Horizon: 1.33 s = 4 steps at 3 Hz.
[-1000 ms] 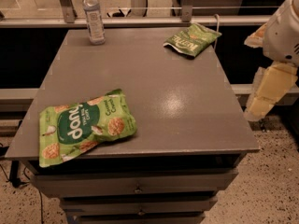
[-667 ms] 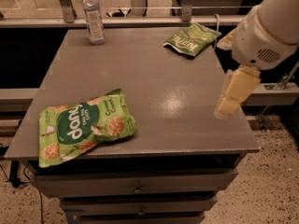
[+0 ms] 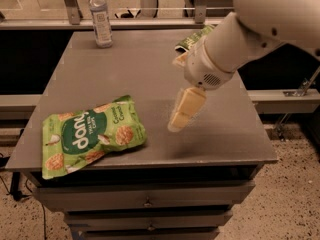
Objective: Pick green rice chip bag
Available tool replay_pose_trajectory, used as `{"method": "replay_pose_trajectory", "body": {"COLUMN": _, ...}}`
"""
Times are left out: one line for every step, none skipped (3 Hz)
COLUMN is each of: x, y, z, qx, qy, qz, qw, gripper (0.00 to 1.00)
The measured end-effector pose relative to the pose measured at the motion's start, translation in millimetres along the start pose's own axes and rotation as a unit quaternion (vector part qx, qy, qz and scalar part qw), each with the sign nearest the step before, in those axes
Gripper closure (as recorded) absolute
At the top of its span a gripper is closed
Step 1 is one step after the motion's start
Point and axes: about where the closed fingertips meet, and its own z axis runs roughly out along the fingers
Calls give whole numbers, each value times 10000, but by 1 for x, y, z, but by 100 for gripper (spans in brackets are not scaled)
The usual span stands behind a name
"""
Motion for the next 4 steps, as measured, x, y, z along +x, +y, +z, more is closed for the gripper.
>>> {"method": "replay_pose_trajectory", "body": {"x": -34, "y": 5, "z": 45, "qx": -240, "qy": -476, "qz": -137, "qw": 9985, "gripper": 0}}
{"method": "replay_pose_trajectory", "body": {"x": -70, "y": 13, "z": 63, "qx": -421, "qy": -841, "qz": -265, "qw": 9952, "gripper": 0}}
{"method": "replay_pose_trajectory", "body": {"x": -97, "y": 33, "z": 74, "qx": -605, "qy": -1075, "qz": -517, "qw": 9910, "gripper": 0}}
{"method": "replay_pose_trajectory", "body": {"x": -109, "y": 57, "z": 89, "qx": -815, "qy": -1127, "qz": -755, "qw": 9874, "gripper": 0}}
